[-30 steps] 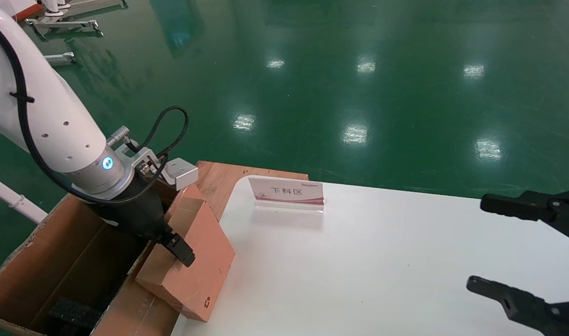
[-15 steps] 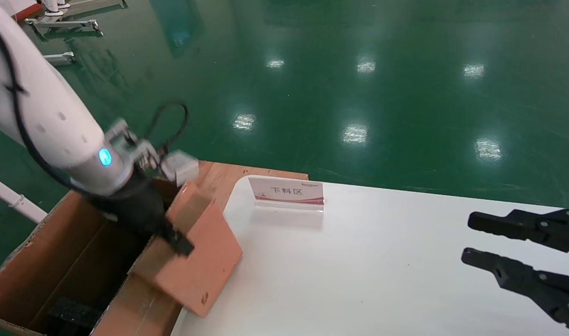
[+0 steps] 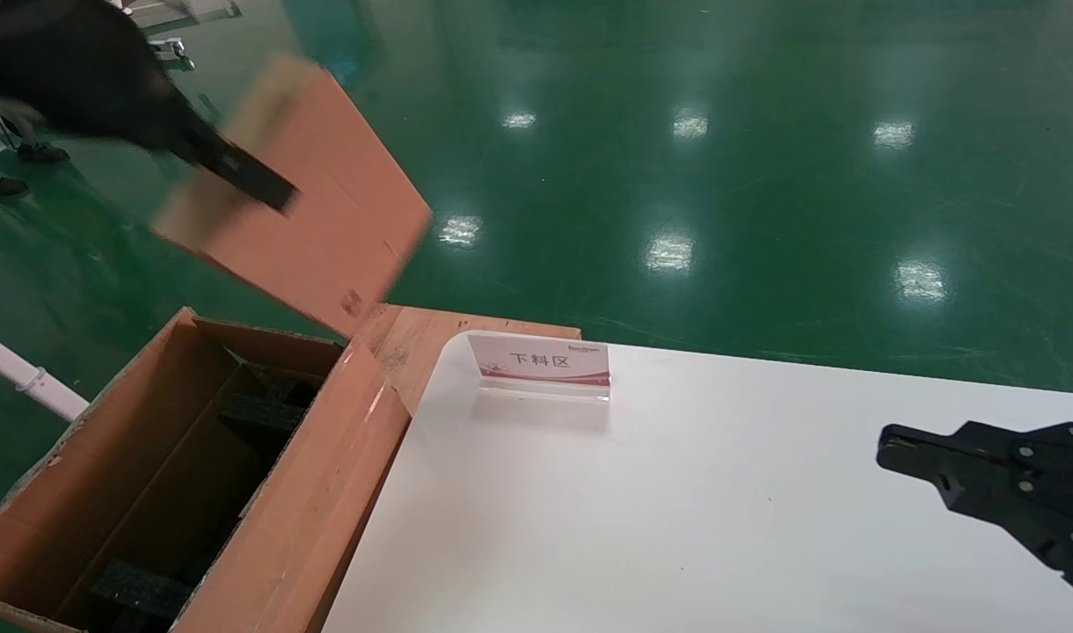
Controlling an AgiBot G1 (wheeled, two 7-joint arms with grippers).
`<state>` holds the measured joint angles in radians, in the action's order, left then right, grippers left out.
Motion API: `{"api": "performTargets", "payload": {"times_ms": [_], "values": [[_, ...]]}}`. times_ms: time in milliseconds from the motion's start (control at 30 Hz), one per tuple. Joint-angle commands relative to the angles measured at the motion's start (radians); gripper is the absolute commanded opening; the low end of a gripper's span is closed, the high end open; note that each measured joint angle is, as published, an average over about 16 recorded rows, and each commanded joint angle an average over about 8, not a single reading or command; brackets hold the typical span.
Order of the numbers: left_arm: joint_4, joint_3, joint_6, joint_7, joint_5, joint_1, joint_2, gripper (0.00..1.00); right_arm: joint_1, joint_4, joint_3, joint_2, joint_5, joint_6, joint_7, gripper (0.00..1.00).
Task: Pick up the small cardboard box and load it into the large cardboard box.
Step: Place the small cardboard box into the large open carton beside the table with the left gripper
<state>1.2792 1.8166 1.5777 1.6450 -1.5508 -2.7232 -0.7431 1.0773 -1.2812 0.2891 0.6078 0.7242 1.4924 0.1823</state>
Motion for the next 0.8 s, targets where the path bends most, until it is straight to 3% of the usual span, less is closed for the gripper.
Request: {"api": "performTargets", "payload": {"times_ms": [33, 233, 467, 733, 800], "values": [[-0.016, 0.010, 0.015, -0.028, -0.019, -0.058, -0.009, 0.00, 0.000, 0.000, 0.000, 0.000, 0.000, 0.000, 0.000, 0.00], [-0.062, 0.153, 0.031, -0.079, 0.032, -0.173, -0.020, 0.00, 0.000, 0.000, 0.000, 0.000, 0.000, 0.000, 0.000, 0.00], [-0.053, 0.379, 0.080, -0.080, 0.134, -0.277, -0.030, 0.00, 0.000, 0.000, 0.001, 0.000, -0.001, 0.000, 0.000, 0.01], [-0.035, 0.586, 0.073, -0.048, 0.213, -0.303, -0.028, 0.00, 0.000, 0.000, 0.001, -0.001, -0.001, -0.001, -0.001, 1.00], [-0.024, 0.611, 0.068, -0.038, 0.227, -0.303, -0.012, 0.00, 0.000, 0.000, 0.002, -0.001, -0.001, -0.001, -0.001, 1.00]]}}
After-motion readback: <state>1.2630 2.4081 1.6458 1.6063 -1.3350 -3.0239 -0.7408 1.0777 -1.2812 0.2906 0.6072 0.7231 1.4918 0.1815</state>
